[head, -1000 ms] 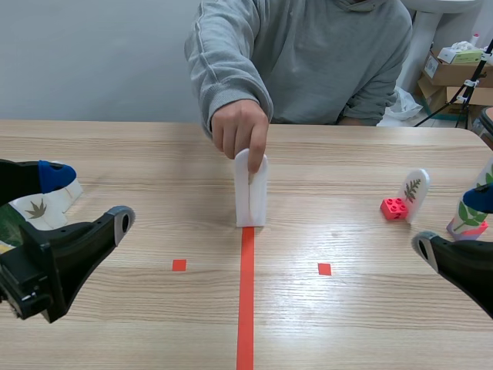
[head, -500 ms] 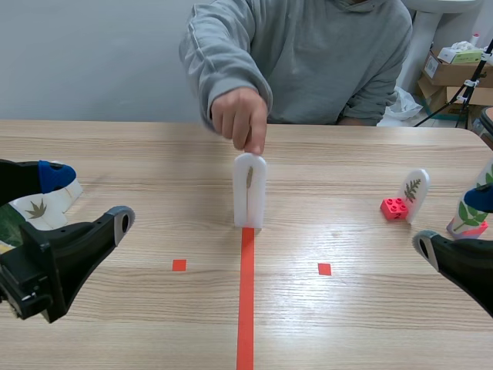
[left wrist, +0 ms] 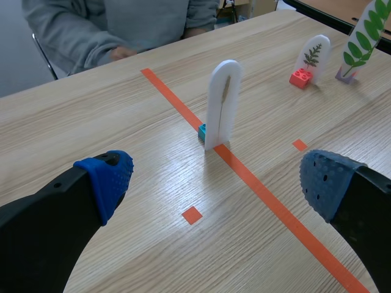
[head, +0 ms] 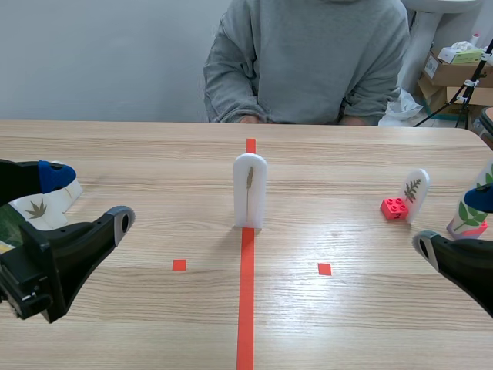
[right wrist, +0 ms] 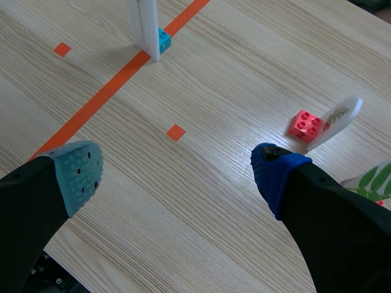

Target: Do the leaf sorting experiment

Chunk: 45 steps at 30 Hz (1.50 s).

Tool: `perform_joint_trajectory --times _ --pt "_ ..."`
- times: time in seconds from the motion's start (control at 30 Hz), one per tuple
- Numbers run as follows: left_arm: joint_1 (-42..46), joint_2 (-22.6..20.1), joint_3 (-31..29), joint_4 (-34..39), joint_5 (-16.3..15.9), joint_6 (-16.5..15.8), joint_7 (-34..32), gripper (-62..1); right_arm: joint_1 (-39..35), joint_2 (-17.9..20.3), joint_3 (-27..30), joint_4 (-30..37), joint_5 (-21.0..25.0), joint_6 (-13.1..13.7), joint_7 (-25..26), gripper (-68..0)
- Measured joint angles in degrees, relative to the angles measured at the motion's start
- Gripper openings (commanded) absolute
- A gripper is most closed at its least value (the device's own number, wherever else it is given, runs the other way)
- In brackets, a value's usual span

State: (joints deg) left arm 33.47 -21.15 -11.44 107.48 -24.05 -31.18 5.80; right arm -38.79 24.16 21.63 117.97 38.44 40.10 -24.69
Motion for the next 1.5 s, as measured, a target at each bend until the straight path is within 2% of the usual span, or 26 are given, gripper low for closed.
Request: perform_joint_trajectory --times 1.17,1.5 --pt "0.0 0.0 0.0 0.0 0.0 0.0 0.09 -2.4 0.0 0.0 0.0 0.0 0.0 0.0 0.0 -18.0" --pt "0.0 0.0 0.0 0.0 0.24 0.0 2.58 -2.4 0.0 0.0 0.0 0.0 0.0 0.02 0.0 -18.0"
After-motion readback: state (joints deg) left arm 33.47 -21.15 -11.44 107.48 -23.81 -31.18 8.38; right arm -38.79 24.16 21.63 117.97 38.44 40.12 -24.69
